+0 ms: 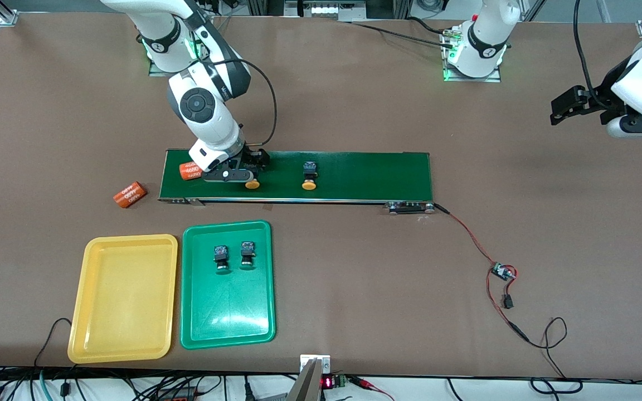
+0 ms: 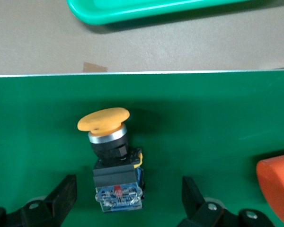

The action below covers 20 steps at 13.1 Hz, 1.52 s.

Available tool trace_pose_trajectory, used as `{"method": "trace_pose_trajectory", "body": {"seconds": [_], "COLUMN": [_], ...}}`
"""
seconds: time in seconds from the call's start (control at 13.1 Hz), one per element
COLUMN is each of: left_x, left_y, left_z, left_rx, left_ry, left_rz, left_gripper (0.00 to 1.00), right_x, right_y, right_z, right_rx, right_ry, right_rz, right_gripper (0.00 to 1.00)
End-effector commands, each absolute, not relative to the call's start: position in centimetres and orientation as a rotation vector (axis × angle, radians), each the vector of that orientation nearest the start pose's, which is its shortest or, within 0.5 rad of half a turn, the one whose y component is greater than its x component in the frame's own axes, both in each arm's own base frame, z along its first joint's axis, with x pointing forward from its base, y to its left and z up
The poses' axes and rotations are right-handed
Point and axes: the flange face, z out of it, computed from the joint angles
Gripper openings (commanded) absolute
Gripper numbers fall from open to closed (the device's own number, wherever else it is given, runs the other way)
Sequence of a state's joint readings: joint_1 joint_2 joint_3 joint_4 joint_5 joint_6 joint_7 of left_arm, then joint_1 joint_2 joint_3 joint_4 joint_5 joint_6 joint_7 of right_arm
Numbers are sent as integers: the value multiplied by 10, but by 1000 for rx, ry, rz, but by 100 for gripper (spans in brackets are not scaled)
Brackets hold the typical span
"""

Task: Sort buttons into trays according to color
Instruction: 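Grasp a yellow button on the conveyor with the right gripper, then carry the yellow button over the yellow tray with the right gripper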

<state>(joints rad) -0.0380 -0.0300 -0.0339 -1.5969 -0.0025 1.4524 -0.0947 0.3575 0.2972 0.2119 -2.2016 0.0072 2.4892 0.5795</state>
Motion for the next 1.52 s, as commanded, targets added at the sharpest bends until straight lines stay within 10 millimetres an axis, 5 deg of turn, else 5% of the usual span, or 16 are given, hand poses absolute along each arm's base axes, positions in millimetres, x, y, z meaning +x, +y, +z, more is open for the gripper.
{"method": "trace_pose_trajectory", "body": {"seconds": [0.0,0.23,0.46,0.76,0.99,1.45], "left_x": [533,533,533,533,533,533], "left_y": [-40,-41,-42,-41,-42,-41], "left_z": [625,626,626,626,626,626], "left_rx": [-3132,-3132,-3132,-3132,-3132,-3132], "left_ry": [-11,-9,-6,-9,-6,-9], "left_rz": [193,190,190,190,190,190], "left_gripper": [100,100,100,100,100,100], "right_x": [469,471,477,528,587,667], "right_y": [293,291,287,255,206,98], "right_z": [250,248,248,283,320,305], "right_rx": [-3095,-3096,-3108,-3119,-3145,-3228], "right_ry": [13,9,-18,-83,-114,-229], "right_rz": [25,26,6,-115,-189,-232], "right_gripper": [68,28,12,12,12,13]}}
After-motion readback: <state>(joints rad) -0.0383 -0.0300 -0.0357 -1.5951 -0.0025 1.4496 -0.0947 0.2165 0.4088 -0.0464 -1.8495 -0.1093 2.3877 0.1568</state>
